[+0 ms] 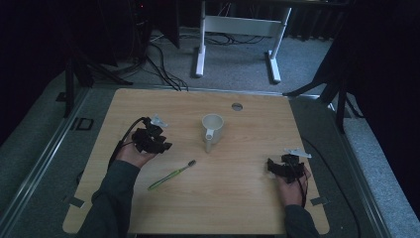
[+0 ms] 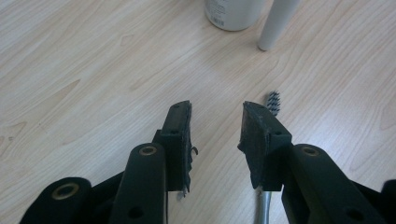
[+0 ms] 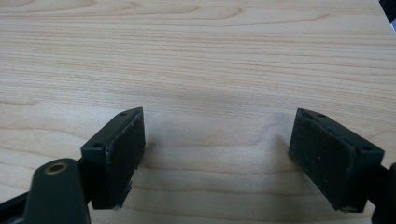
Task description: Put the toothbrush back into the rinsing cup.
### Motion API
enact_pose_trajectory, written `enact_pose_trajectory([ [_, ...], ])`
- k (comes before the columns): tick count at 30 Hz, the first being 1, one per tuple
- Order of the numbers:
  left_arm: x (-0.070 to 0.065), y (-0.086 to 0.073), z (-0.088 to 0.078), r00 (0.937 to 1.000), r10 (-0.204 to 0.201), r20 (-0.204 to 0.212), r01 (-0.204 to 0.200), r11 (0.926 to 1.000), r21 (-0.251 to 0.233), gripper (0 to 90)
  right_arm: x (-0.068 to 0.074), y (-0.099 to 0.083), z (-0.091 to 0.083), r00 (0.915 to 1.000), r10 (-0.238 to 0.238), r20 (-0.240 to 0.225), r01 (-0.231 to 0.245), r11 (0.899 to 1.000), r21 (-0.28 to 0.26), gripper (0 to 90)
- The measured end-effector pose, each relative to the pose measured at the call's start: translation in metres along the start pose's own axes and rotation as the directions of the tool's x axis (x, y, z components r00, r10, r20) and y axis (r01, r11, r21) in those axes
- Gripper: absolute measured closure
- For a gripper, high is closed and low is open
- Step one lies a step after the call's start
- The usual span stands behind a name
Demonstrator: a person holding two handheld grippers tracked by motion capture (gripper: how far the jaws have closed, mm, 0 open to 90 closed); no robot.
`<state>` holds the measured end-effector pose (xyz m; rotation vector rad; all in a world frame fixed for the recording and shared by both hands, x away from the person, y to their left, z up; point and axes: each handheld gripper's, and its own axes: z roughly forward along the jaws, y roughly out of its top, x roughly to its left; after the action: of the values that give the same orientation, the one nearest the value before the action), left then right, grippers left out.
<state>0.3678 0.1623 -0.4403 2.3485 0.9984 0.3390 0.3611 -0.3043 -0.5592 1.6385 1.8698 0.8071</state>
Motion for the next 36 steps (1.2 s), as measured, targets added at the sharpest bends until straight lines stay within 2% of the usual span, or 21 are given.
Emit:
enact_pose_trajectory([
  [1,0.0,0.002,0.0,0.9998,0.017,0.007,-0.017,0.9998,0.011,64.9,0.0,0.0,0.0,1.0,0.0,0.0,0.0,1.0,0.0,18.1],
  [14,-0.008,0.007,0.005,0.9985,0.052,0.018,-0.053,0.9978,0.039,65.5,0.0,0.0,0.0,1.0,0.001,0.0,-0.001,1.0,0.001,18.1],
  [21,-0.01,0.008,0.007,0.9978,0.06,0.029,-0.061,0.9967,0.053,68.3,0.0,0.0,0.0,1.0,0.001,0.0,-0.001,1.0,0.001,18.1],
  [27,-0.014,0.009,0.012,0.996,0.077,0.045,-0.08,0.9937,0.079,68.1,0.0,0.0,0.0,1.0,0.001,0.0,-0.001,1.0,0.001,18.1],
  [36,-0.017,0.01,0.018,0.9954,0.081,0.052,-0.086,0.9904,0.109,68.1,0.0,0.0,0.0,1.0,-0.001,0.0,0.001,1.0,0.001,18.1],
])
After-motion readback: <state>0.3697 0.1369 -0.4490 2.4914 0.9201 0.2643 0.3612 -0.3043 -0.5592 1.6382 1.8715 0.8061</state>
